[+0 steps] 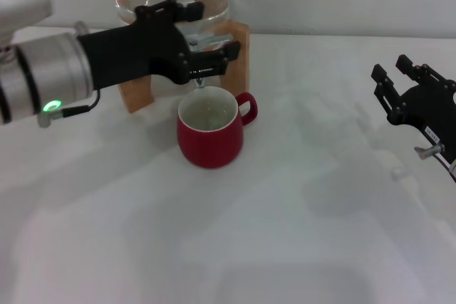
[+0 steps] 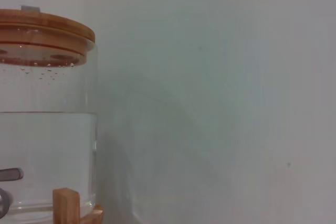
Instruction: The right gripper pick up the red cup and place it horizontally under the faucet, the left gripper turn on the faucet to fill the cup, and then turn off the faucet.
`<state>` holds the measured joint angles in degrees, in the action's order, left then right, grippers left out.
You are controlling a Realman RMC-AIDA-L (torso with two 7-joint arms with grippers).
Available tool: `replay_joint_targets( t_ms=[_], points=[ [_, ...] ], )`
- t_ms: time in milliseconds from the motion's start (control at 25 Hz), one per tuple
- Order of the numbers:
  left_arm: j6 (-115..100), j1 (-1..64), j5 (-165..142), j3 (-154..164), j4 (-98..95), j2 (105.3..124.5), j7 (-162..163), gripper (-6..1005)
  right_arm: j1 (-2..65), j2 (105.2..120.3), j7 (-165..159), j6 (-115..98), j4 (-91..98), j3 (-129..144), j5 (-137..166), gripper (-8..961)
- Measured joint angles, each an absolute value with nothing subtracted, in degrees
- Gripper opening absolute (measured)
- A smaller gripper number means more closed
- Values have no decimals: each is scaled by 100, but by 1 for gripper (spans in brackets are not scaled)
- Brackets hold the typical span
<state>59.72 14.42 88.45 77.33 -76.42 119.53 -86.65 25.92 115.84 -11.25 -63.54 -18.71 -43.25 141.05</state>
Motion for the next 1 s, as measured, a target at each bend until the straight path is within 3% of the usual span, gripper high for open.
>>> replay_joint_targets(
  t_ms=[600,1000],
  points=[
    [5679,-435,12500,8342,-7031,11969,-12182,874,2542,11592,-1128,-6312,-1912,-4223,14133,429],
    [5794,-664,14835,8656,-5727,11971,-14207,875,2619,11611,-1134,-6281,-1956,-4102,14110,431]
  ],
)
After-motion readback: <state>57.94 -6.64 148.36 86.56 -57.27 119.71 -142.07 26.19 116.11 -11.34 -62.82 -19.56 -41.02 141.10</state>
